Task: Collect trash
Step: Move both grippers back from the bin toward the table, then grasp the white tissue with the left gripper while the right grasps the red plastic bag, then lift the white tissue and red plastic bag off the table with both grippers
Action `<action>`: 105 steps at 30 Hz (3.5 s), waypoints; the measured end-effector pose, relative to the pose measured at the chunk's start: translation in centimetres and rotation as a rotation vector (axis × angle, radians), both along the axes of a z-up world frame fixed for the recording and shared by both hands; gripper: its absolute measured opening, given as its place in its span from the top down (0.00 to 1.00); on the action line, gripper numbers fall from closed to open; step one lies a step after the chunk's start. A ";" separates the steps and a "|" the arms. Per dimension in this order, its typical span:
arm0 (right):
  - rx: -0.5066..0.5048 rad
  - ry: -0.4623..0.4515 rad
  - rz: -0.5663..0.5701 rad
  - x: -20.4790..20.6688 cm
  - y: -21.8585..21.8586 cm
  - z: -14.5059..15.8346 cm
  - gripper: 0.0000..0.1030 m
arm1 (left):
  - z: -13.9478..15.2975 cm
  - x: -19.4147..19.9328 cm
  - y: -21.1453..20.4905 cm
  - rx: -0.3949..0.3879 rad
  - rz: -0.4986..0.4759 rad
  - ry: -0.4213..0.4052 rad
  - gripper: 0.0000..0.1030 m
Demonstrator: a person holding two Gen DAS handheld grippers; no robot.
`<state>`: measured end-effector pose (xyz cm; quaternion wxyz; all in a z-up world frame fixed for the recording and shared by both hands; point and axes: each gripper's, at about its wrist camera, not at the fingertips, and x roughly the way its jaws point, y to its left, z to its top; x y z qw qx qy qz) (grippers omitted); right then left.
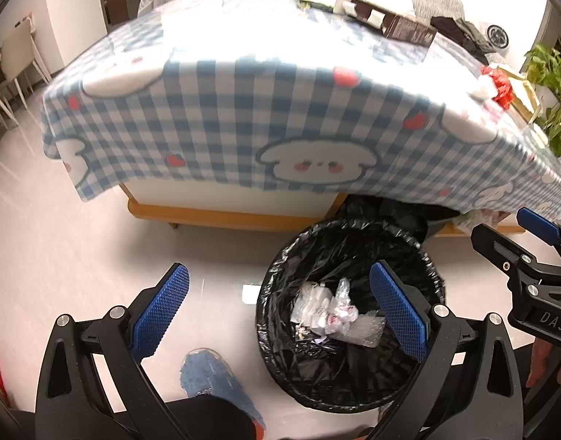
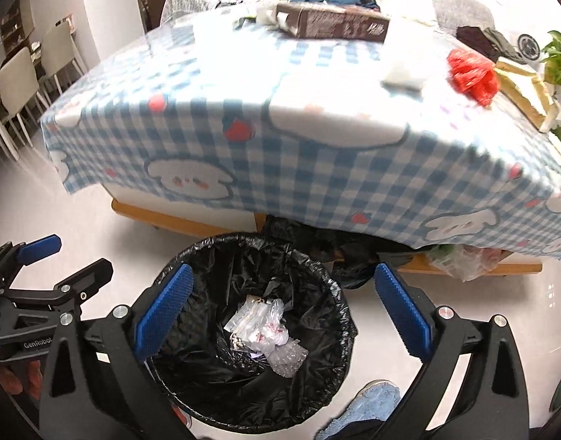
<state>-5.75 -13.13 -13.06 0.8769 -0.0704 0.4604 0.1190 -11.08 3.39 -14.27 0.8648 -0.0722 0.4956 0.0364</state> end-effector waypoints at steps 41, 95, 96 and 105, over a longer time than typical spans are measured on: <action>-0.010 -0.183 -0.156 12.2 -13.8 12.3 0.07 | 11.7 14.0 -13.1 -0.038 -0.188 -0.103 0.06; -0.003 0.001 -0.195 25.6 -15.6 5.9 0.46 | 6.3 25.4 -19.8 -0.061 -0.290 0.075 0.97; -0.003 0.001 -0.193 25.6 -15.6 6.0 0.49 | 6.3 25.4 -19.9 -0.061 -0.294 0.073 0.97; 0.049 0.006 -0.190 25.3 -16.4 6.5 0.64 | 6.4 25.7 -20.0 -0.078 -0.294 0.069 0.98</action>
